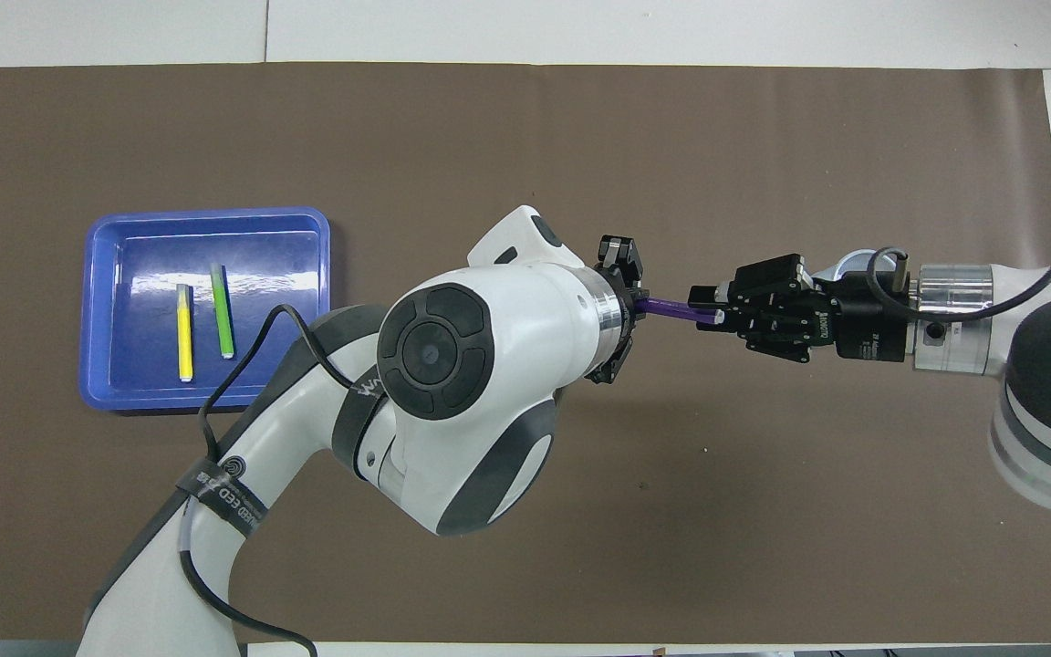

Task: Transfer and insert pens with both arms
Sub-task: 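Grasp the purple pen with the right gripper and open the left gripper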

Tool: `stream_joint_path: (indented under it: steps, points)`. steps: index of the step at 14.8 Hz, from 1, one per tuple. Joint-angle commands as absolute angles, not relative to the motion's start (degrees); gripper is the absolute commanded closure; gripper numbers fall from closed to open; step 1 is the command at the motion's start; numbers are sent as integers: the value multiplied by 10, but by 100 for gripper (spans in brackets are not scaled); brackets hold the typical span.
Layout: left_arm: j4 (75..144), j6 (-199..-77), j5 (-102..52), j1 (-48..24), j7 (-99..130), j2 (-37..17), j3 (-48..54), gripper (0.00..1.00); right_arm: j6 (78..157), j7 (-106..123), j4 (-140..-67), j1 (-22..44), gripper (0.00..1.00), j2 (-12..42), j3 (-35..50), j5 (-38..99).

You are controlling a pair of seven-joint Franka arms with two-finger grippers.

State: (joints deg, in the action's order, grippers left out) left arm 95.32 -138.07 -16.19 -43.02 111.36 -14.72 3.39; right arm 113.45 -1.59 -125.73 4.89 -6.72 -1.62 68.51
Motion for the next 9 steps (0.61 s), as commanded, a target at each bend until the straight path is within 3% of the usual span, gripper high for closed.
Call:
stream_joint_path:
  steps: [1, 6, 7, 8, 9]
  points:
    - [943, -1384, -172, -439, 1117, -156, 29, 100, 1125, -18, -1256, 48, 100, -70, -14, 694]
    - [943, -1384, -170, -439, 1114, -156, 29, 100, 1125, -18, -1255, 47, 100, -70, -15, 693]
    - [945, -1384, -164, -438, 1105, -156, 29, 78, 1125, -18, -1254, 47, 100, -69, -15, 694]
    - [946, -1383, -157, -437, 1097, -156, 29, 25, 1124, -18, -1252, 47, 100, -69, -15, 693]
    - [949, -1382, -143, -438, 1079, -155, 29, 0, 1124, -18, -1252, 47, 100, -69, -15, 693]
